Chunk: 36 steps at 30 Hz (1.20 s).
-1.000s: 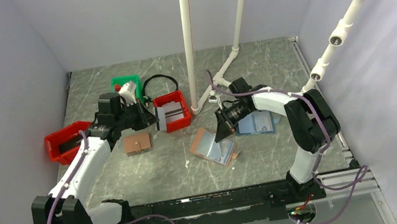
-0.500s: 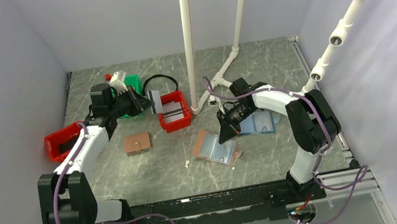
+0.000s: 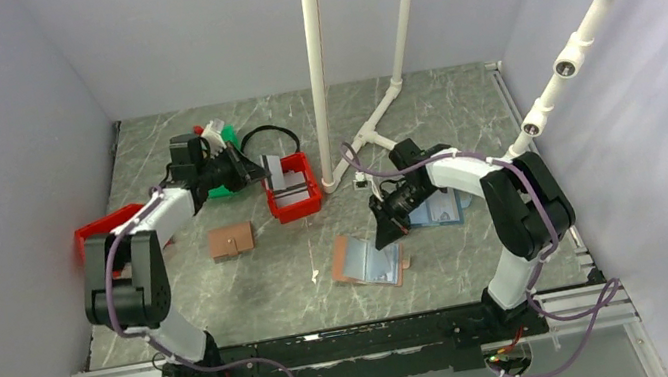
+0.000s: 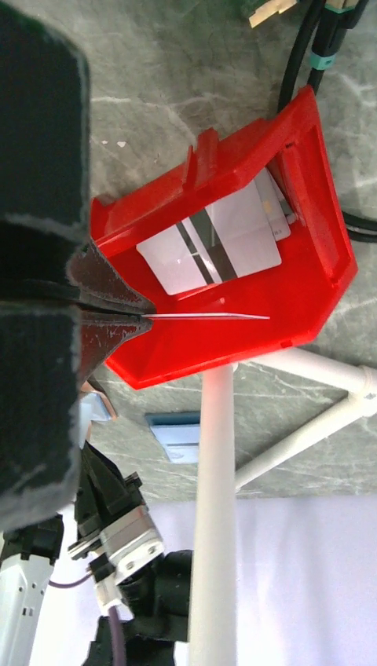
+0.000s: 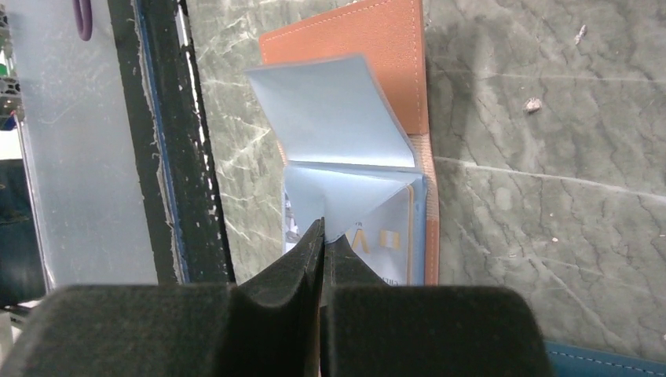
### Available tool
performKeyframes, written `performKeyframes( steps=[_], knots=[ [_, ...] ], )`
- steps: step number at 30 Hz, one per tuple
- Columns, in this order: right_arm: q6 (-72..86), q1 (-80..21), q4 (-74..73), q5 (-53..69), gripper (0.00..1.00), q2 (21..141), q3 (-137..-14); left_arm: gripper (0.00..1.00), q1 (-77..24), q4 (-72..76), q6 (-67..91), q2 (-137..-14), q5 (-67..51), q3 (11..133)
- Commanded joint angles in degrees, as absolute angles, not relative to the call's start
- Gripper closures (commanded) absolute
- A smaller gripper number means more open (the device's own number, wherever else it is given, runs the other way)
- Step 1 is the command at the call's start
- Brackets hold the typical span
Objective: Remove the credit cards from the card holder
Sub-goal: Place the credit card in the storage box, then remove the credit card from the card holder.
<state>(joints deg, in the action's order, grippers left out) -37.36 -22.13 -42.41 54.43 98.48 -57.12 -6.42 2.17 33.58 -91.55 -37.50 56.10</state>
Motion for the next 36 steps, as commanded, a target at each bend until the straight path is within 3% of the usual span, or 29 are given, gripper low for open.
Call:
performKeyframes(
  steps=[1, 3, 10, 18, 21, 24, 27, 30, 36],
  knots=[
    [-37.79, -22.22, -41.1, 52.93, 0.99, 96.87, -57.06, 0.97, -6.49, -0.51, 37.86, -96.37, -39.38, 60.23],
    [-37.52, -22.19, -41.06, 52.53, 0.99, 97.38, -57.45, 0.94, -6.82, -2.87, 39.03, -98.14, -39.74, 61.29],
    [-35.83, -22.23, -40.28, 50.81, 0.99, 97.8, -58.02, 0.58, -9.66, -15.08, 35.3, -99.33, -29.21, 69.22],
    [-32.9, -22.19, -38.91, 49.19, 0.99, 96.33, -57.44, 0.55, -9.58, -19.92, 30.88, -86.99, -20.34, 68.34],
    [-29.66, -22.2, -37.84, 47.75, 0.99, 95.25, -57.09, 0.38, -9.13, -19.88, 32.25, -79.44, -19.39, 63.7],
    [-25.86, -22.24, -36.64, 45.64, 0.99, 93.65, -56.91, 0.03, -8.22, -18.29, 37.95, -70.74, -19.22, 56.36],
    [-21.32, -22.32, -35.64, 44.63, 1.0, 92.43, -57.04, 0.01, -6.89, -15.24, 41.15, -64.48, -27.03, 48.15],
    [-16.29, -23.15, -34.98, 44.12, 0.99, 92.39, -57.09, 0.1, -7.62, -11.13, 44.19, -59.92, -34.9, 41.77],
    [-8.0, -24.08, -31.92, 44.95, 0.89, 93.72, -55.12, 0.14, -23.61, -6.48, 47.79, -48.6, -24.21, 31.02]
  ],
)
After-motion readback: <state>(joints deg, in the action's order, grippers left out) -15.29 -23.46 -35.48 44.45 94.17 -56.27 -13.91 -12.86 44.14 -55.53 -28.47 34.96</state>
